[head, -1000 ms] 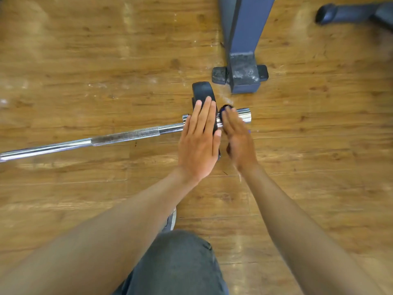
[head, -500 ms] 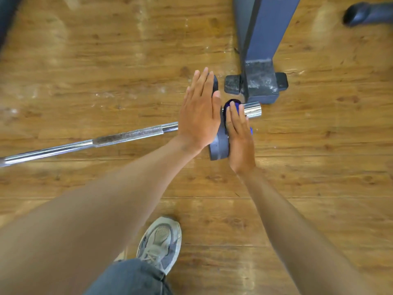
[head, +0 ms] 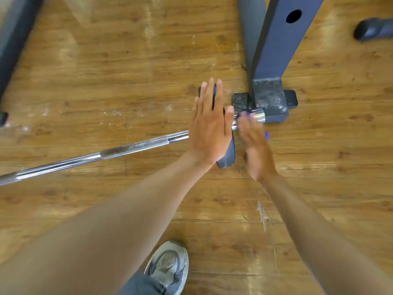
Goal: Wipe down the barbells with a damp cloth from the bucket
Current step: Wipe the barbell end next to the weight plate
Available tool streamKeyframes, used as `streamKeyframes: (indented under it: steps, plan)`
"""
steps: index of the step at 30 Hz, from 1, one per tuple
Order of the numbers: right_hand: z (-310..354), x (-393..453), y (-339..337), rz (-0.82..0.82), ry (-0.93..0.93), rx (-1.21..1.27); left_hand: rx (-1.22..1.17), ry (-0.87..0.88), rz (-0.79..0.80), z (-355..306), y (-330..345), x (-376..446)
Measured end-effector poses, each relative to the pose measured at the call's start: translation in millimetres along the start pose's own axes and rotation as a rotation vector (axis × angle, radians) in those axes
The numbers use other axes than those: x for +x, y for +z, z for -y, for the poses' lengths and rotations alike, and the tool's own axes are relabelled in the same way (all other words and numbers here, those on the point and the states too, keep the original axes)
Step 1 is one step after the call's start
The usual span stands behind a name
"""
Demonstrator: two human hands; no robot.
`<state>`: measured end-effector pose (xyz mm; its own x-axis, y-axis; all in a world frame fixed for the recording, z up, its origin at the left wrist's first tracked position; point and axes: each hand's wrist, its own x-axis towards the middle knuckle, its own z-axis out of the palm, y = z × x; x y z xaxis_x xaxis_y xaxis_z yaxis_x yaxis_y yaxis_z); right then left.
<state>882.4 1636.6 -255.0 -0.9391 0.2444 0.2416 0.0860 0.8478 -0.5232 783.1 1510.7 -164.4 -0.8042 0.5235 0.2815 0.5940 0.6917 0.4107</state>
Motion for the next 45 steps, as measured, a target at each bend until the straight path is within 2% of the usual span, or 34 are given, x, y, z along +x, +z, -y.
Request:
streamKeyframes:
  steps: [1,2,3,5,6,8,9,10,12,13,15,17,20,22,24,27,28,31,32,35,39,40,43,45]
  plan:
    - [0,-1,4,0.068,-0.148,-0.017,-0.013,-0.013,0.007,1,-1,8]
    - [-5,3,5,0.081,-0.216,-0.043,-0.018,-0.024,0.006,3,-1,14]
    - [-14,9,6,0.027,-0.16,-0.061,-0.019,-0.029,0.004,4,0,18]
    - [-20,18,5,-0.069,0.109,-0.033,-0.014,-0.029,0.016,6,2,23]
    - [-18,22,9,-0.045,0.093,-0.03,-0.013,-0.036,0.018,8,3,26]
    - [-13,24,17,0.068,-0.182,-0.037,-0.012,-0.052,0.013,14,5,36]
    - [-15,28,18,0.069,-0.249,-0.052,-0.011,-0.062,0.001,17,6,42]
    - [-18,34,18,0.029,-0.198,-0.059,-0.02,-0.076,-0.008,20,8,48]
    - [-16,37,15,-0.051,0.053,-0.015,-0.048,-0.105,-0.016,22,11,56]
    - [-12,39,16,-0.038,0.075,0.024,-0.056,-0.111,-0.026,23,12,58]
    - [-7,39,19,0.046,-0.12,0.025,-0.066,-0.103,-0.043,24,14,61]
    - [-13,46,16,0.017,-0.204,-0.03,-0.081,-0.105,-0.065,26,14,62]
    - [-3,50,16,-0.069,-0.003,0.036,-0.1,-0.104,-0.095,24,15,61]
    - [4,50,20,-0.033,-0.083,0.108,-0.11,-0.095,-0.103,24,15,61]
    - [-1,56,15,-0.018,-0.15,0.032,-0.114,-0.092,-0.1,25,16,62]
    - [-12,69,11,-0.119,0.078,-0.024,-0.132,-0.106,-0.092,24,15,63]
    - [-6,70,14,-0.103,0.054,-0.013,-0.136,-0.105,-0.101,25,15,62]
    - [-1,70,14,0.021,-0.195,-0.041,-0.14,-0.09,-0.129,25,16,60]
    - [-9,73,12,-0.007,-0.191,-0.079,-0.139,-0.084,-0.129,24,17,59]
    - [-14,77,10,-0.129,0.046,-0.098,-0.151,-0.078,-0.13,22,16,55]
    - [-13,71,14,0.001,-0.196,-0.058,-0.168,-0.061,-0.149,21,17,50]
    - [-21,73,9,-0.005,-0.182,-0.096,-0.167,-0.055,-0.155,20,17,48]
    - [-17,74,6,-0.096,0.02,-0.089,-0.157,-0.039,-0.166,19,19,43]
    - [-5,69,12,-0.02,-0.128,-0.008,-0.167,-0.03,-0.166,17,19,40]
